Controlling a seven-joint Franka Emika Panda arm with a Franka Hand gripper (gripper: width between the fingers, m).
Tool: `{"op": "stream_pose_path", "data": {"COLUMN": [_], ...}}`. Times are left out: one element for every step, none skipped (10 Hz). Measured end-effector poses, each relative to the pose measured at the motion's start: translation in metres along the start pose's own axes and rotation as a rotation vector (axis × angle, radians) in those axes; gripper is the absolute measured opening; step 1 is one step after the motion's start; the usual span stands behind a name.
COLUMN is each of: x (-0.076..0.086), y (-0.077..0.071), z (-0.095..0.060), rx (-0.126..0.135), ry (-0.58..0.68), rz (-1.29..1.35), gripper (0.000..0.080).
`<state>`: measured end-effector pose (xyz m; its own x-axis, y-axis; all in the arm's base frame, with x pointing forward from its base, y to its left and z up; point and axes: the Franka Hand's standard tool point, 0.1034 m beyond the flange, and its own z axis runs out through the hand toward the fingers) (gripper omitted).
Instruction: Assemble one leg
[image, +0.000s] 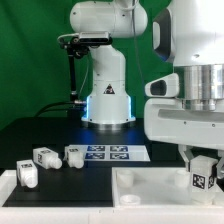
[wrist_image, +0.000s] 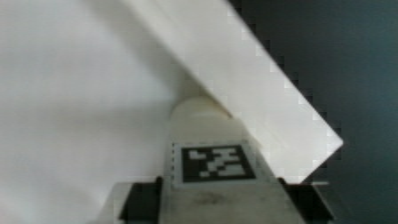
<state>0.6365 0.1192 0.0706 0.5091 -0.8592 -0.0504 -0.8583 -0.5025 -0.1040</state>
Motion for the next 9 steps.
{"op": "stream_pose_path", "data": {"x": [-0.0004, 0.0006, -0.0013, -0.0014, -0.0017, -0.004, -0.0038, -0.0028, -0.0012], "y": [-0.001, -0.0007, -0.0011, -0.0011, -0.0006, 0.0008, 0.0013, 0.0027, 0.0046], "z": [-0.0006, -0.0005, 0.0001, 0.0001, 0.0007, 0.0031, 0.0033, 0.0033, 0.0032], "rx": [0.016, 0.027, 0.025, 0.025, 0.024, 0.02, 0.019, 0.009, -0.005], "ry": [-0.027, -0.049, -0.05, -0.05, -0.043, -0.028, -0.023, -0.018, -0.014], "rz": [0.144, 0.238, 0.267, 0.264, 0.195, 0.053, -0.108, -0.313, -0.497], "gripper": [0.029, 0.029, 0.0294, 0.0294, 0.0294, 0.0508, 0.0616, 0.0616, 0.0644]}}
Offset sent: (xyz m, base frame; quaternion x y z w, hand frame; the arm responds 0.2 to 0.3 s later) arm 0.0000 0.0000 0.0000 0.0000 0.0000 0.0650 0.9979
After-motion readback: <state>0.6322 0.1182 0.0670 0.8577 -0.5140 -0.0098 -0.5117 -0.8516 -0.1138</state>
